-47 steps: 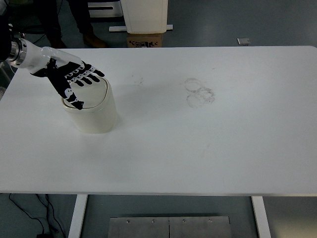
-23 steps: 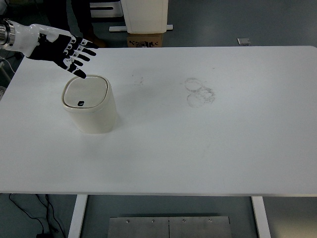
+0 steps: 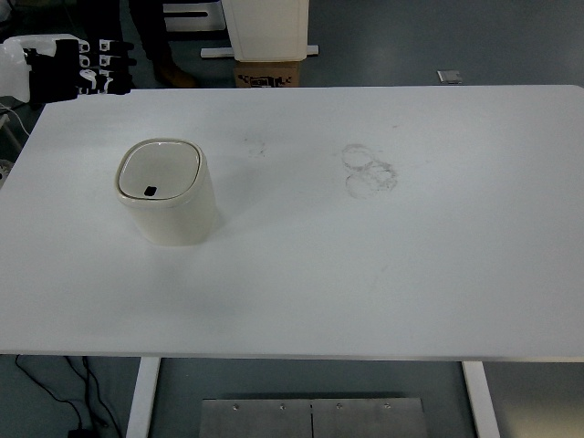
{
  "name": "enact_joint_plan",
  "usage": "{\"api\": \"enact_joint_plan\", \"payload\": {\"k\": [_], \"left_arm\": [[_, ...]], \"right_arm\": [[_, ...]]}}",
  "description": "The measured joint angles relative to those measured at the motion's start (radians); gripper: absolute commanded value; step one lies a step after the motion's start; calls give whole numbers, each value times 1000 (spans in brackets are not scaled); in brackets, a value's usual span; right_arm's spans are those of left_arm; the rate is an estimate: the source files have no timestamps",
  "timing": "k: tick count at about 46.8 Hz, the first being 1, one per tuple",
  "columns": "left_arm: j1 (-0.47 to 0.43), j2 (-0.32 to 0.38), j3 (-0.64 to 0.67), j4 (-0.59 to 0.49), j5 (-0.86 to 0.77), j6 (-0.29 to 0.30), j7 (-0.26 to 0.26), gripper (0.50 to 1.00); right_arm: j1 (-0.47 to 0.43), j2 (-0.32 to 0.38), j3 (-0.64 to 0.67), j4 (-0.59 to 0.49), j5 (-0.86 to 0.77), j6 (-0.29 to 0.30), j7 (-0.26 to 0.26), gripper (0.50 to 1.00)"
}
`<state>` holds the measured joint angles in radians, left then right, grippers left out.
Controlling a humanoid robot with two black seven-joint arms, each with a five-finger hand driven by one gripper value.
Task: Close trash bin
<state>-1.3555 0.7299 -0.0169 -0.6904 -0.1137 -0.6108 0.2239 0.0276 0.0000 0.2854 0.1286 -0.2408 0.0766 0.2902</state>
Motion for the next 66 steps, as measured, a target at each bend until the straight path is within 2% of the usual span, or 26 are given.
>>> {"api": "enact_joint_plan", "payload": {"k": [5, 18, 25, 35, 47, 66], "left_arm": [[77, 0, -91, 66, 0, 0, -6, 1000], [256, -9, -341, 166, 0, 0, -96, 1000], [335, -50, -430, 204, -2, 0, -140, 1000], [406, -137, -556, 321, -1, 0, -191, 1000], [487, -176, -668, 332, -2, 0, -220, 1000], [542, -185, -675, 331, -64, 0, -250, 1000]], "right_arm": [[0, 0, 0, 0, 0, 0, 0, 991], [0, 0, 0, 0, 0, 0, 0, 991], [0, 0, 0, 0, 0, 0, 0, 991], [0, 0, 0, 0, 0, 0, 0, 991], [0, 0, 0, 0, 0, 0, 0, 991], [0, 0, 0, 0, 0, 0, 0, 991]]}}
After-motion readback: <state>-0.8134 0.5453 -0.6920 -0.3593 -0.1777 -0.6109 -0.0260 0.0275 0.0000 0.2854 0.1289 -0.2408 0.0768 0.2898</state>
